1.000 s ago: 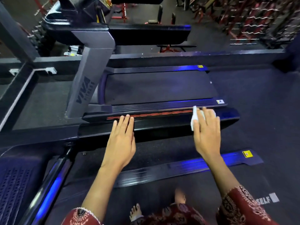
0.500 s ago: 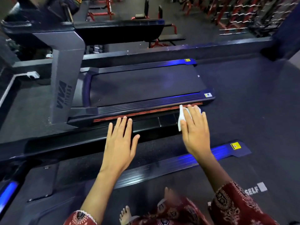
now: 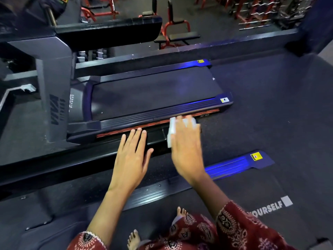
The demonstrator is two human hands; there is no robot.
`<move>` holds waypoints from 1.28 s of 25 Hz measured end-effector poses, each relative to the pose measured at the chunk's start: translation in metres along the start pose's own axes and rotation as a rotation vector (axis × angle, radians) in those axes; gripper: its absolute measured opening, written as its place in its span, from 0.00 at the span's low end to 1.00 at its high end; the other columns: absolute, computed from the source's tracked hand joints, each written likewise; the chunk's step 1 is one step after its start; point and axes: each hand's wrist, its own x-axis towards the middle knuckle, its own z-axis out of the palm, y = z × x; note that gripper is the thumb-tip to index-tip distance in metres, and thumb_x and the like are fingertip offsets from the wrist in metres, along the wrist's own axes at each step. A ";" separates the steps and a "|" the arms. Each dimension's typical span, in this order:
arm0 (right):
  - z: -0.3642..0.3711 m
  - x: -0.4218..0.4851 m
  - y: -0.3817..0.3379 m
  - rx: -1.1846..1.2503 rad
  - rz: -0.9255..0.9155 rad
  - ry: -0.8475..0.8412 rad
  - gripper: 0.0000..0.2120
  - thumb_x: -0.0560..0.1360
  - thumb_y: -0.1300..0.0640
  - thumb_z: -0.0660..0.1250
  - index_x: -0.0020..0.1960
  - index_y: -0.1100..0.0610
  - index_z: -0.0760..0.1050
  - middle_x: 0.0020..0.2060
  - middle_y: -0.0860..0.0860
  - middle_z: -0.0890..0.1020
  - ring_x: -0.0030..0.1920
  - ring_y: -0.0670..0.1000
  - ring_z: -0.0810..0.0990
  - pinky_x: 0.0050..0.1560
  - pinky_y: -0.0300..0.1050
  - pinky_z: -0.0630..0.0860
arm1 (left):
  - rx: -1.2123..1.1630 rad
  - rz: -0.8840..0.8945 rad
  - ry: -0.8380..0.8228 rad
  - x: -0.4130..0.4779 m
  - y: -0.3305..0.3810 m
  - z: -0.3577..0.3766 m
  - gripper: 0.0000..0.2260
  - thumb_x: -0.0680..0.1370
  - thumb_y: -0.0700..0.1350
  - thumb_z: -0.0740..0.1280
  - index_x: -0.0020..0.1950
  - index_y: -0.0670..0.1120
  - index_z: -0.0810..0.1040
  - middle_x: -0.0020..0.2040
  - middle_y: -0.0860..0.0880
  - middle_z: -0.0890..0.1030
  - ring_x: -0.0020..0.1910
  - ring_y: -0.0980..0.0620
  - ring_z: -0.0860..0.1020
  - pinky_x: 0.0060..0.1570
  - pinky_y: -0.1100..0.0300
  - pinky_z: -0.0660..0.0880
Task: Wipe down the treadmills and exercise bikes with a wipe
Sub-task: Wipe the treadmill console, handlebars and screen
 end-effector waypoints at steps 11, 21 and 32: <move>0.005 -0.002 -0.006 -0.004 -0.186 0.019 0.20 0.79 0.58 0.55 0.68 0.65 0.70 0.65 0.61 0.75 0.67 0.61 0.70 0.71 0.55 0.56 | -0.036 0.048 0.036 0.001 0.003 0.005 0.21 0.80 0.47 0.56 0.67 0.35 0.72 0.67 0.37 0.73 0.66 0.40 0.72 0.70 0.50 0.59; 0.026 0.004 -0.058 -0.083 0.008 -0.028 0.22 0.80 0.56 0.50 0.68 0.64 0.71 0.64 0.62 0.75 0.67 0.63 0.71 0.71 0.55 0.57 | -0.041 -0.034 0.072 -0.033 -0.048 -0.012 0.20 0.80 0.46 0.57 0.67 0.37 0.73 0.67 0.38 0.73 0.66 0.41 0.72 0.69 0.50 0.62; 0.037 -0.011 -0.094 -0.124 0.058 -0.006 0.22 0.81 0.52 0.51 0.68 0.62 0.71 0.66 0.61 0.73 0.67 0.63 0.68 0.69 0.59 0.60 | -0.022 -0.214 0.120 -0.098 -0.148 -0.047 0.20 0.80 0.47 0.57 0.67 0.37 0.72 0.68 0.38 0.72 0.68 0.40 0.70 0.70 0.49 0.60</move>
